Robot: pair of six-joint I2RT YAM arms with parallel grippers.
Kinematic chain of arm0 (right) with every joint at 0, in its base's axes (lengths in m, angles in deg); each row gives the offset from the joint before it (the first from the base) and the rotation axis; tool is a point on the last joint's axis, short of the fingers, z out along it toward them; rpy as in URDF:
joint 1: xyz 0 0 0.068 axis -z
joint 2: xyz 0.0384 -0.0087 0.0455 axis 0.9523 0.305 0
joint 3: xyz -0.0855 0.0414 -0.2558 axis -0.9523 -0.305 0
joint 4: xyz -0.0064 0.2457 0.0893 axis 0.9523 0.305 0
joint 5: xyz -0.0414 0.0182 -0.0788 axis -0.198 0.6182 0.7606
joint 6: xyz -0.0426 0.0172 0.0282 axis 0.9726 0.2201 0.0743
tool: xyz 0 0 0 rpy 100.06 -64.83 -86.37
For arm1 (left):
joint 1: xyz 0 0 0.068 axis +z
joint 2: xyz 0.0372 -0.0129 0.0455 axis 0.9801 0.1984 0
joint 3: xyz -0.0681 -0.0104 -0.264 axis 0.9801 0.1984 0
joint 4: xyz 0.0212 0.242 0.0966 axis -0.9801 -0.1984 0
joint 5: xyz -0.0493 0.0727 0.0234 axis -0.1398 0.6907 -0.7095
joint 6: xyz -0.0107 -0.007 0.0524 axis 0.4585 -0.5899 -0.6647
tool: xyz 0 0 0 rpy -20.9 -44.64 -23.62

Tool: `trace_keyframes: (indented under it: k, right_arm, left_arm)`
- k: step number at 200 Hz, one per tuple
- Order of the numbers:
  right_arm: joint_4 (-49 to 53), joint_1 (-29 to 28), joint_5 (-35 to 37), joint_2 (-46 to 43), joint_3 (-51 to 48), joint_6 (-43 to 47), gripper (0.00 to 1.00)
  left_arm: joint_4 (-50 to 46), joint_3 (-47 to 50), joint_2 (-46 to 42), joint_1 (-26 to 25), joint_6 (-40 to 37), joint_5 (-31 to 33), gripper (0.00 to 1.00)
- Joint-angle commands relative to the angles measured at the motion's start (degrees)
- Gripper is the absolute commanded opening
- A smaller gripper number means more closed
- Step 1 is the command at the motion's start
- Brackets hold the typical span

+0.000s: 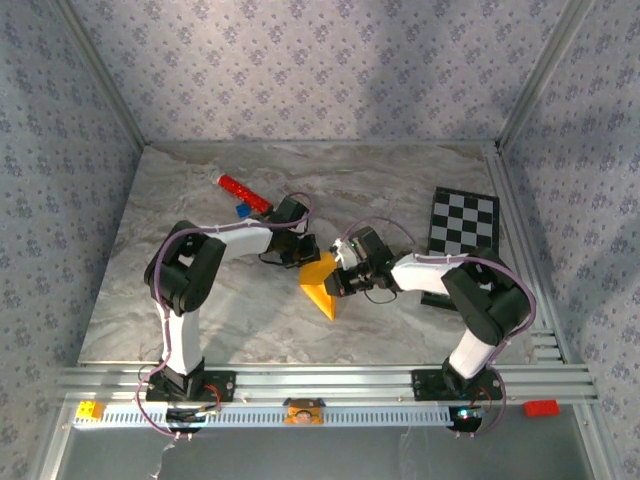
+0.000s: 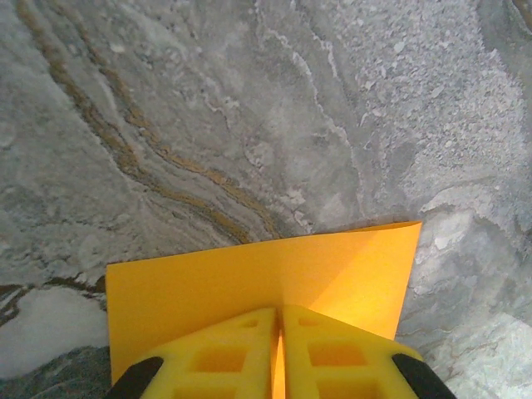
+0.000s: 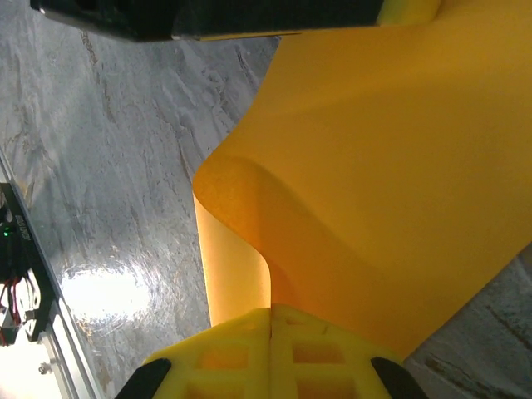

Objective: Fold a paper plane with a square sheet of paper (pick it up from the middle)
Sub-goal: Third fold the triangle at the center of the table.

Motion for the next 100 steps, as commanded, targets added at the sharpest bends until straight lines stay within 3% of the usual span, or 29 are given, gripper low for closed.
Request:
trace_keyframes:
  k: [1, 100]
  right_arm:
    - [3.71, 0.39, 1.77, 1.18, 2.01, 2.57, 0.00]
    - [5.26, -0.28, 3.98, 1.95, 2.68, 3.69, 0.00]
  left_arm:
    - [-2.79, 1.35, 0.40, -0.38, -0.61, 2.23, 0.11]
    - [-2.86, 1.25, 0.20, -0.38, -0.37, 2.24, 0.11]
